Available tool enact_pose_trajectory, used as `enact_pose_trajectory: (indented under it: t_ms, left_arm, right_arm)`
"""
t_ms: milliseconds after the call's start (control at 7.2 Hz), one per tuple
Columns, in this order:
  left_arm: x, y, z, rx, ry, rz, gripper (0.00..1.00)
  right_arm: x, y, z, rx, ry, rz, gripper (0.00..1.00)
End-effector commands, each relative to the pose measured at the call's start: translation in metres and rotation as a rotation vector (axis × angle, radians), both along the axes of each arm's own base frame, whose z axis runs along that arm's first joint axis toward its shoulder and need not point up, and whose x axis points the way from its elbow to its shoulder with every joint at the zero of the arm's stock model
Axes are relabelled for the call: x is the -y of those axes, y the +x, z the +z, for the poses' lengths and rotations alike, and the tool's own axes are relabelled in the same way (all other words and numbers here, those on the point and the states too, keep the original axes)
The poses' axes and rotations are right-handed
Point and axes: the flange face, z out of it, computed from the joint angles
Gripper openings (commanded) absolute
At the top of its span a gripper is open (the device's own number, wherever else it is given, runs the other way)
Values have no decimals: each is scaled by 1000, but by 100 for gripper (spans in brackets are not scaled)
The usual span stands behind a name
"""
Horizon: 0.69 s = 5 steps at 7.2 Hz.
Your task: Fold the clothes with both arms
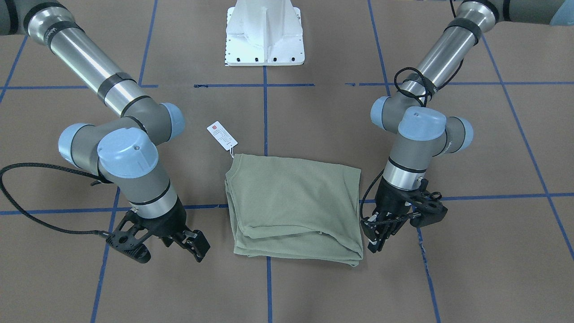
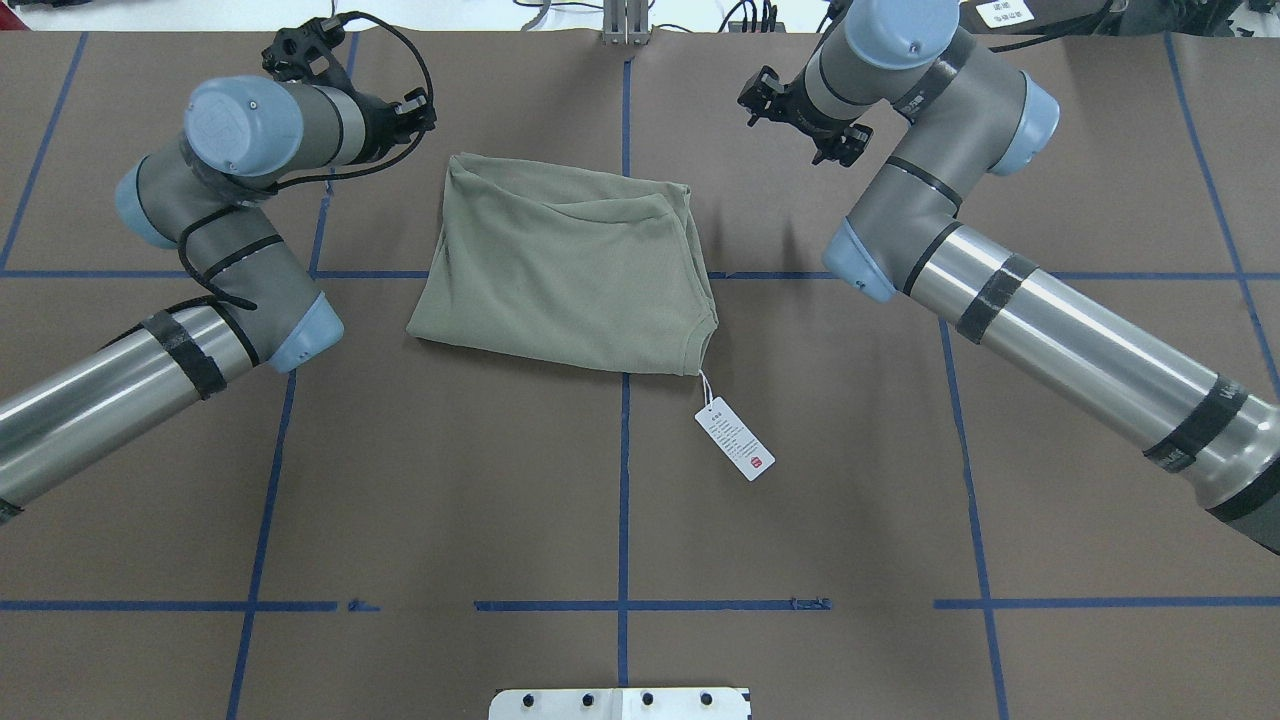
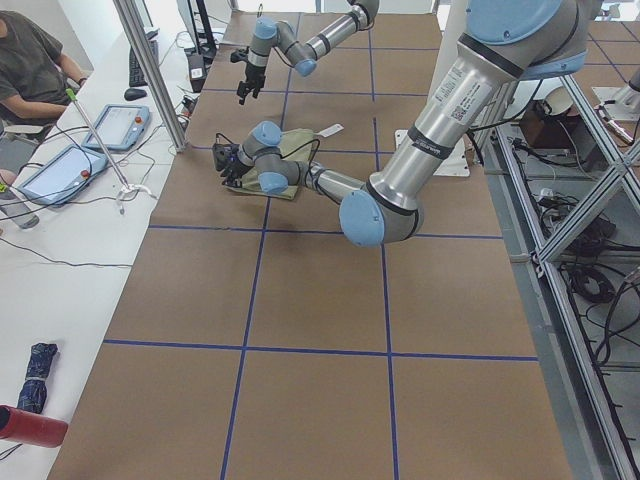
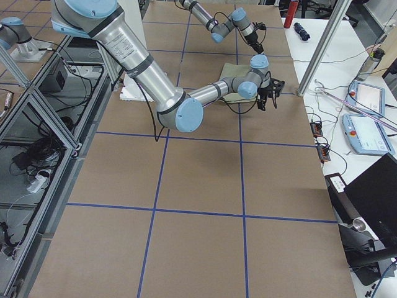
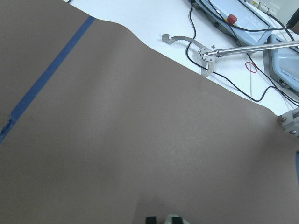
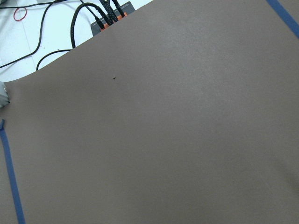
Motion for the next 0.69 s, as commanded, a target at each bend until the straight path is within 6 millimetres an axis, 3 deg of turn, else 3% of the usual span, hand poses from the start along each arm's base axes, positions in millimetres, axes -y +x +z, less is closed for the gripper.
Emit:
enact_pose_trajectory:
  t_ms: [0,139,417,556]
  left_arm:
    - [11,-34,-3,-37,-9,72,100]
    - [7,-57,6,12,50,152,100]
    - [-9,-150,52,176,220,297,100]
    - [-7,-197,77,268,273,349,100]
  right_arm:
    - [8,33,10,4,27,-58,100]
    - [5,71,41,-4,36,-115,100]
    - [8,175,110,-73,99,-255,100]
    - [11,236,139,-116,126,-316,100]
